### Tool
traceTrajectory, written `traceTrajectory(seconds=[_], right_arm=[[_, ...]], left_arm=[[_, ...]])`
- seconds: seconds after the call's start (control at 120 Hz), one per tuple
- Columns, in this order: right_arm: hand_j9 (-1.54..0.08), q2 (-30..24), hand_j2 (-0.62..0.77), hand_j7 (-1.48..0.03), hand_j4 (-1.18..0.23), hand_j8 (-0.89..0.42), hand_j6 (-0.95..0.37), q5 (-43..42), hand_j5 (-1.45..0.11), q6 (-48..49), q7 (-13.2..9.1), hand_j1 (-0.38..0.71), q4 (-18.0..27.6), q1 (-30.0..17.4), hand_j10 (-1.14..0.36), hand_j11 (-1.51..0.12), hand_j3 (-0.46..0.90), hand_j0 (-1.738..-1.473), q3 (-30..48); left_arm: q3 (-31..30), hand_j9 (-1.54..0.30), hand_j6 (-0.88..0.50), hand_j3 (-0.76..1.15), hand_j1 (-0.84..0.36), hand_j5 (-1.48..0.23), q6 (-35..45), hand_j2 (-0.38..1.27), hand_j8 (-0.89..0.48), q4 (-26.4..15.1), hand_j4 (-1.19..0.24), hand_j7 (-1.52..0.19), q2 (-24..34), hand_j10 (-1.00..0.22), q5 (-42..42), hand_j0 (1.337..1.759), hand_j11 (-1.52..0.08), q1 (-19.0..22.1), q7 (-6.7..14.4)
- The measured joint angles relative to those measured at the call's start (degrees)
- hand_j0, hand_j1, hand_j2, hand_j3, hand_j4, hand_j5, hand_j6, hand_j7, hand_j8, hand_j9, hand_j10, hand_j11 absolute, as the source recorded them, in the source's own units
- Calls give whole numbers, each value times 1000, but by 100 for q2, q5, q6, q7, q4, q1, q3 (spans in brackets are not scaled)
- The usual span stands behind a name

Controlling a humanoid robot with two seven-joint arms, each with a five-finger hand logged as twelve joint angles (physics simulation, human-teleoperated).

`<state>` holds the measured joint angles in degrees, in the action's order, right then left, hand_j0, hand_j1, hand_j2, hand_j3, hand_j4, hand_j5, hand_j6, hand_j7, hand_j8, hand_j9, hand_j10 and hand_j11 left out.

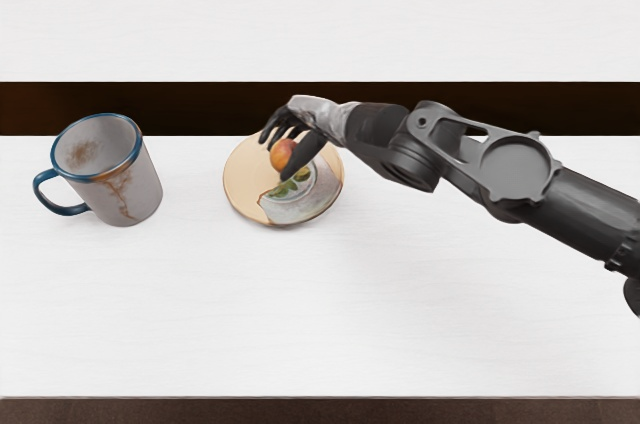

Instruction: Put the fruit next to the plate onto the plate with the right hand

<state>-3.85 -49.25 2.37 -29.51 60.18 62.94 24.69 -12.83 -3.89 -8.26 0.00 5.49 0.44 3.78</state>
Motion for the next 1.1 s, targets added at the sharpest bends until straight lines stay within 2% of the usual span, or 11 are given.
traceTrajectory(seconds=[0.225,0.533,0.642,0.783,0.95,1.1], right_arm=[[-652,6,16,-650,-499,-428,-481,14,-653,-8,6,196,-52,-24,-505,-650,0,-1657,0],[-485,-88,-48,-484,-372,-357,-369,93,-485,-1,6,85,62,-13,-374,-484,0,-1658,105],[-422,-492,-49,-422,-325,-316,-323,508,-422,34,64,33,462,-15,-325,-422,0,-1658,178],[-271,-983,-33,-271,-209,-204,-208,1260,-271,381,280,-103,727,-57,-209,-271,0,-1658,277],[-156,-1821,-20,-156,-120,-118,-120,2534,-156,1555,730,-207,793,-136,-120,-156,0,-1658,361],[-105,-2514,-14,-105,-81,-80,-81,3446,-105,2737,875,-253,751,-424,-81,-105,0,-1658,579]], left_arm=[[0,-318,-245,0,55,-318,-1,49,-245,1,-245,-318,0,-245,2,1658,-318,0,0],[0,-318,-245,0,55,-318,1,49,-245,0,-245,-318,0,-245,1,1658,-318,0,0],[0,-318,-245,0,55,-318,2,49,-245,0,-245,-318,0,-245,-1,1658,-318,0,0],[0,-318,-245,0,55,-318,-1,49,-245,0,-245,-318,0,-245,0,1658,-318,0,0],[0,-318,-245,0,55,-318,-1,49,-245,0,-245,-318,0,-245,2,1658,-318,0,0],[0,-318,-245,0,55,-318,-1,49,-245,0,-245,-318,0,-245,1,1658,-318,0,0]])
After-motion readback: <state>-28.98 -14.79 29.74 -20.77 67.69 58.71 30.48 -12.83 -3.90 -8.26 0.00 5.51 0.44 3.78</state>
